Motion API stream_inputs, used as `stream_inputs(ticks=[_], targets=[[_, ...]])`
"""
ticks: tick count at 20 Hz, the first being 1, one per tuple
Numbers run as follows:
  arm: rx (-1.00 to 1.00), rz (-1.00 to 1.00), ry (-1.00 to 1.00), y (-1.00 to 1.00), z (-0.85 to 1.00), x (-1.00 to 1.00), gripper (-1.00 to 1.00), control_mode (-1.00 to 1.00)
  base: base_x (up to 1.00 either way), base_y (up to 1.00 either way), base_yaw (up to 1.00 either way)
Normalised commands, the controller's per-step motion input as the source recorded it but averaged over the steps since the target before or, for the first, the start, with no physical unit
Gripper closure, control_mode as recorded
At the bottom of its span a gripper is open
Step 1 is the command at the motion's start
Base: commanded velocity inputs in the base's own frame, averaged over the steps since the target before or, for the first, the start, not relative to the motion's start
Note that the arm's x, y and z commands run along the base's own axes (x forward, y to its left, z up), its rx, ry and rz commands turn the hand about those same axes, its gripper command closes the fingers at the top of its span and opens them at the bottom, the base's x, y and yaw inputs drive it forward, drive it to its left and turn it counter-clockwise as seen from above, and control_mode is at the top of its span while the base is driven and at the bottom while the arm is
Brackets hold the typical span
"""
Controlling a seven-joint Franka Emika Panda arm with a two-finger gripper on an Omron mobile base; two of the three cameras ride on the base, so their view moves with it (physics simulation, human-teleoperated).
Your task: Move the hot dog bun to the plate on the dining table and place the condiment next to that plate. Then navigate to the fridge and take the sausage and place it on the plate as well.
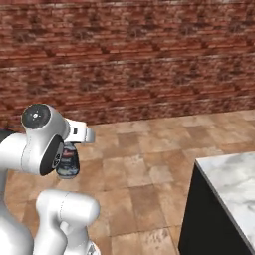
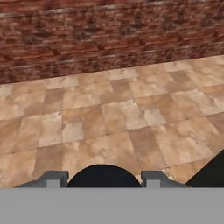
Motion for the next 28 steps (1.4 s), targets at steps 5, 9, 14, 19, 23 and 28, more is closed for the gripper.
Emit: stream_inputs(ticks=[5,9,14,19,23,28], targets=[[0.0,0.0,0.0,0.0,0.0,0.0,1.0,1.0,0.84,0.66,-0.55],[0.0,0.0,0.0,0.0,0.0,0.0,1.0,1.0,0.71,0.72,-0.56],[0.0,0.0,0.0,0.0,0.0,0.0,1.0,1.0,0.61,0.73,-0.56],[0.0,0.0,0.0,0.0,0.0,0.0,1.0,1.0,0.58,0.74,-0.59],[0.0,0.0,0.0,0.0,0.0,0.0,1.0,1.0,0.48,0.71,-0.6],[0.0,0.0,0.0,0.0,0.0,0.0,1.0,1.0,0.47,0.68,-0.59]])
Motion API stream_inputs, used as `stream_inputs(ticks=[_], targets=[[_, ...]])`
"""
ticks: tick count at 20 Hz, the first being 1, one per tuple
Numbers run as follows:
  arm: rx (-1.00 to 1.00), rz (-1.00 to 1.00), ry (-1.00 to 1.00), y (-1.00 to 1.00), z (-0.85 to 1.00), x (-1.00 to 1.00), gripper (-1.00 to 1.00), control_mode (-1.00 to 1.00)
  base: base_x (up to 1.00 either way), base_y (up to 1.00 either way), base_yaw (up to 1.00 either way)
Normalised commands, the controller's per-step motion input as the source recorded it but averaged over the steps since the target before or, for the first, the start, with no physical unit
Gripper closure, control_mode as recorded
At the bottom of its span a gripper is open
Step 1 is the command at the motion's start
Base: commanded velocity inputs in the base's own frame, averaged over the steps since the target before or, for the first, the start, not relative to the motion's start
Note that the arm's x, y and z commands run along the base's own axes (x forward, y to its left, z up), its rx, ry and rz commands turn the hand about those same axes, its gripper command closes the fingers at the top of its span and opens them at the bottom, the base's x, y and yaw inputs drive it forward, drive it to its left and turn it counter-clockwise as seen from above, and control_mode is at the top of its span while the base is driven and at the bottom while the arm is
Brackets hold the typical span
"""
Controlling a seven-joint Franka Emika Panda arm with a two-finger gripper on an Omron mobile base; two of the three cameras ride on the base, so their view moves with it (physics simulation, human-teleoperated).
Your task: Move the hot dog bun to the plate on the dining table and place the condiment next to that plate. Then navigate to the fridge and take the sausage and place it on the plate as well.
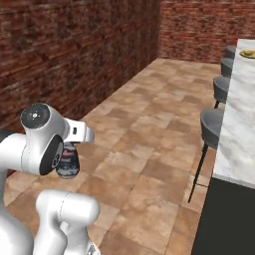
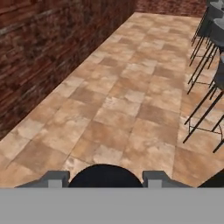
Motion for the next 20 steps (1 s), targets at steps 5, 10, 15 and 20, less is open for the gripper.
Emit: stream_inputs(ticks=[5,10,15,20], targets=[[0.0,0.0,0.0,0.0,0.0,0.0,1.0,1.0,0.63,0.8,-0.55],[0.0,0.0,0.0,0.0,0.0,0.0,1.0,1.0,0.98,0.87,-0.48],[0.0,0.0,0.0,0.0,0.0,0.0,1.0,1.0,1.0,0.8,-0.45],[0.0,0.0,0.0,0.0,0.0,0.0,1.0,1.0,1.0,0.85,-0.44]])
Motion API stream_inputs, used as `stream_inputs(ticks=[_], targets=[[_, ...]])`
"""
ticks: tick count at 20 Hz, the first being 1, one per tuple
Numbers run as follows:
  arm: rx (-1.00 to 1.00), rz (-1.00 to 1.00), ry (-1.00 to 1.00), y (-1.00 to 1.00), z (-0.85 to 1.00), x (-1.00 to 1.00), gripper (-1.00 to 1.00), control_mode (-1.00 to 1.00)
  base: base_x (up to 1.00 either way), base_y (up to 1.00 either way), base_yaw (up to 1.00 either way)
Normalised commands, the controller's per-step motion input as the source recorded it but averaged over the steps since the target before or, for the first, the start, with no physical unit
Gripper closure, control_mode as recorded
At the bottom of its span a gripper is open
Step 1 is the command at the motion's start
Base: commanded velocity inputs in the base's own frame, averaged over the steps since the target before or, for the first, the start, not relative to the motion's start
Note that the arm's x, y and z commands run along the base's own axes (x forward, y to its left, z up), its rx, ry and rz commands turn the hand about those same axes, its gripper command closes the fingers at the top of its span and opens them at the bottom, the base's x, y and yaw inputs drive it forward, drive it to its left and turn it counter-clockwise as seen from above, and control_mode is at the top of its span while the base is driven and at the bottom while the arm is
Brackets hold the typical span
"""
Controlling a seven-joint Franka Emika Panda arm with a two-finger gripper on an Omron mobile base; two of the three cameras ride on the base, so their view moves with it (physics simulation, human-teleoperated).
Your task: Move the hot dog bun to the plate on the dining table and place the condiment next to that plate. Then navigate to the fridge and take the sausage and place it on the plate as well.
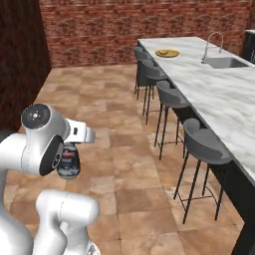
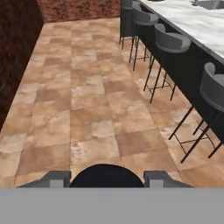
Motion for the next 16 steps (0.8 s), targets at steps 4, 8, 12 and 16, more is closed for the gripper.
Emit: stream_inputs(ticks=[4,8,12,16], targets=[[0.0,0.0,0.0,0.0,0.0,0.0,1.0,1.0,1.0,0.96,-0.43],[0.0,0.0,0.0,0.0,0.0,0.0,1.0,1.0,1.0,1.0,-0.39],[0.0,0.0,0.0,0.0,0.0,0.0,1.0,1.0,1.0,1.0,-0.38],[0.0,0.0,0.0,0.0,0.0,0.0,1.0,1.0,1.0,1.0,-0.38]])
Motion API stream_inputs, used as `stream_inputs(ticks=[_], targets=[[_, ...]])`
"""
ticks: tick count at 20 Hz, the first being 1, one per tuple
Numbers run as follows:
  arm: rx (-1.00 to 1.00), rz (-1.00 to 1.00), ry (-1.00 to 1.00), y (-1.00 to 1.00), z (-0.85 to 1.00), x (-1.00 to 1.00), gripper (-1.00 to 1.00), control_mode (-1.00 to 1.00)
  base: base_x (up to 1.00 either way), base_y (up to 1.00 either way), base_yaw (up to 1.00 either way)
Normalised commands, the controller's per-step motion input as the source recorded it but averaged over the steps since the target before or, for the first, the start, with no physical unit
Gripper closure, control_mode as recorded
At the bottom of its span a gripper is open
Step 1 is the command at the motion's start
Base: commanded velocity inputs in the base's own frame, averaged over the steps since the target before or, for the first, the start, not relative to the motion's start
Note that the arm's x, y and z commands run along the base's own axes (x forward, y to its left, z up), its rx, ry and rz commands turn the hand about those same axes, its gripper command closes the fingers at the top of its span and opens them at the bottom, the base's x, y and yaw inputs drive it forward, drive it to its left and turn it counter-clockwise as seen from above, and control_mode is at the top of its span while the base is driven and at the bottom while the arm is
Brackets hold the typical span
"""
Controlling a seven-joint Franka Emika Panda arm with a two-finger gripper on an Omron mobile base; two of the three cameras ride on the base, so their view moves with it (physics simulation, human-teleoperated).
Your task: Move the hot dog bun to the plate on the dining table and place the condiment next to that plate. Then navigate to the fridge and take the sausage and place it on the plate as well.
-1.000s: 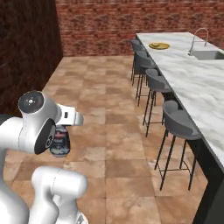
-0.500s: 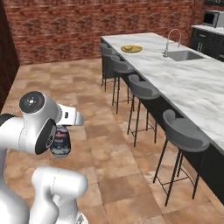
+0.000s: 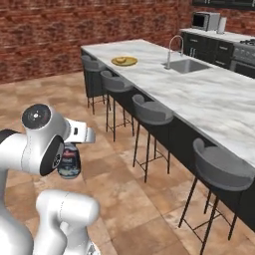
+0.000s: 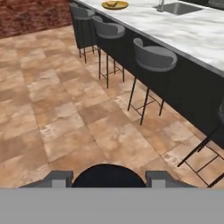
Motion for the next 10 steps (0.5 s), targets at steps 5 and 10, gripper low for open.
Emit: stream_inputs(ticks=[5,10], targets=[[0.0,0.0,0.0,0.0,0.0,0.0,1.0,1.0,1.0,1.0,-0.37],[0.0,0.0,0.0,0.0,0.0,0.0,1.0,1.0,1.0,1.0,-0.37]])
